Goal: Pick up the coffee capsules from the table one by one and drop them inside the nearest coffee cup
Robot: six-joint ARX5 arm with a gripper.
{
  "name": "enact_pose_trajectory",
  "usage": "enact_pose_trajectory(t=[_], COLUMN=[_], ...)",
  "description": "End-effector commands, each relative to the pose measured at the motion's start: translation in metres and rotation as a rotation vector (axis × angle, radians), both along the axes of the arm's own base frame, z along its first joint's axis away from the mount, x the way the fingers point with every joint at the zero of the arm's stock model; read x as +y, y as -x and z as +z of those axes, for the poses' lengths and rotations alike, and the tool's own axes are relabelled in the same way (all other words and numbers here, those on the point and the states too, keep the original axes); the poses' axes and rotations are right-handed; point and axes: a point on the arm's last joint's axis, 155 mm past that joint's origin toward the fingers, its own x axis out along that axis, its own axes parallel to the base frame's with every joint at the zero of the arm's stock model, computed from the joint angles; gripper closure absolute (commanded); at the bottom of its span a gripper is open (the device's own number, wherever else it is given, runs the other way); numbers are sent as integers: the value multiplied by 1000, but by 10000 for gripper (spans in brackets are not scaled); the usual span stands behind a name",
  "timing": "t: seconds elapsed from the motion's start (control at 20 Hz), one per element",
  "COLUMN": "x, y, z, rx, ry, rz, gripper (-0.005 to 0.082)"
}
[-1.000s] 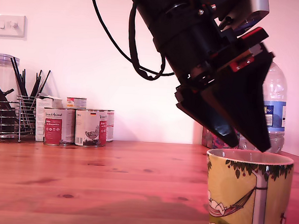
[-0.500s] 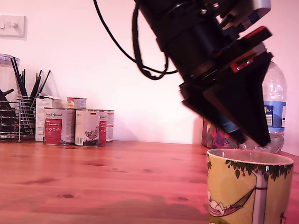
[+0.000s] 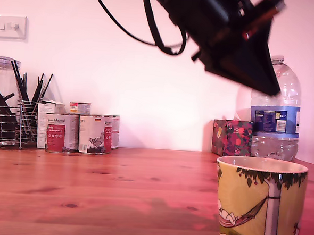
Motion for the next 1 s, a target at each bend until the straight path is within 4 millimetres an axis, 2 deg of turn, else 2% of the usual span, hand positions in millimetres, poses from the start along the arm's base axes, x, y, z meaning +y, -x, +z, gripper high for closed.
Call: enact_pose_trajectory(t=[0.0,0.25,0.4,0.7,0.95], x=[5,19,42,101,160], y=[-1,-22,-36,-58,-71], z=[-6,10,17,29,24], rx=[6,-11,-24,-43,-38], ry=[1,60,96,162,170], rz=[10,69,128,272,420], gripper=[789,789,789,789,789])
